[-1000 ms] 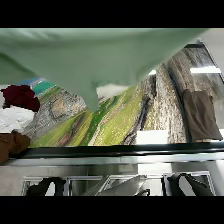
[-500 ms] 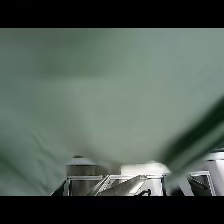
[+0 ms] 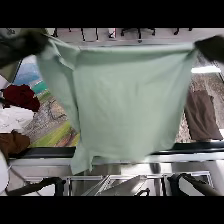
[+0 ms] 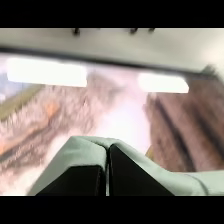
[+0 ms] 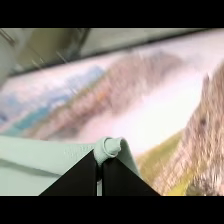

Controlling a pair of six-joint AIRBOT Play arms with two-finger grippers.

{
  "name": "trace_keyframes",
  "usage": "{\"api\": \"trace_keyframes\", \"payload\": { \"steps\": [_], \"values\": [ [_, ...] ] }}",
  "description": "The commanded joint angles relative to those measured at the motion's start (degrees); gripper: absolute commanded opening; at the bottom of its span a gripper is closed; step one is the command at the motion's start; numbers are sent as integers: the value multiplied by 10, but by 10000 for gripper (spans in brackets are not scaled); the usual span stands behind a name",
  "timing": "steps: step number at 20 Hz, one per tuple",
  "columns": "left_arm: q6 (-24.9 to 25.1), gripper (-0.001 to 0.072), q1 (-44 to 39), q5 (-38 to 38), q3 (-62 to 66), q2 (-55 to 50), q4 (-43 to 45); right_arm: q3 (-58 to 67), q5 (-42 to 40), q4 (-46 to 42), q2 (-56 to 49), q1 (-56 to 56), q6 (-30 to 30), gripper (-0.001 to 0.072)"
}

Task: Fold the shirts.

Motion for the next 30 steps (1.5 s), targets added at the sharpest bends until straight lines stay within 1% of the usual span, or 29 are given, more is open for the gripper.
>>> {"api": "trace_keyframes", "payload": {
  "steps": [1,3,5,6,9,12,16,18,20,22,23,24,25,27,29,30],
  "values": [
    [19,13,-30,11,67,-195,20,-57,88,-33,-133,43,-4,19],
    [19,13,-30,52,141,-292,17,-57,121,-30,-204,52,-4,19],
    [18,13,-30,78,190,-345,14,-57,146,-27,-252,59,-3,19],
    [17,13,-30,75,194,-352,13,-57,152,-27,-267,59,-3,19],
    [17,13,-30,55,162,-337,14,-56,152,-25,-275,59,-3,19],
    [17,13,-29,73,159,-319,15,-56,149,-26,-268,59,-3,19],
    [13,13,-29,77,160,-291,15,-56,130,-28,-267,56,-3,20],
    [0,13,-24,52,160,-270,14,-53,131,-27,-265,49,-3,19],
    [0,13,-21,22,160,-250,15,-47,130,-25,-265,42,-2,20],
    [0,20,-24,34,159,-244,15,-47,115,-23,-265,41,-2,21],
    [0,223,-28,54,159,-245,16,-47,99,-23,-265,40,-2,82],
    [0,687,-27,79,159,-244,15,-47,76,-23,-263,35,-2,365],
    [-3,699,-21,107,161,-242,14,-47,47,-23,-257,23,-2,458],
    [-18,698,10,196,173,-227,16,-47,-33,-30,-236,-27,-4,457],
    [-32,697,63,285,155,-195,16,-50,-128,-67,-213,-87,-3,454],
    [-38,696,87,321,127,-177,16,-59,-164,-89,-203,-111,-3,411]
  ]
}}
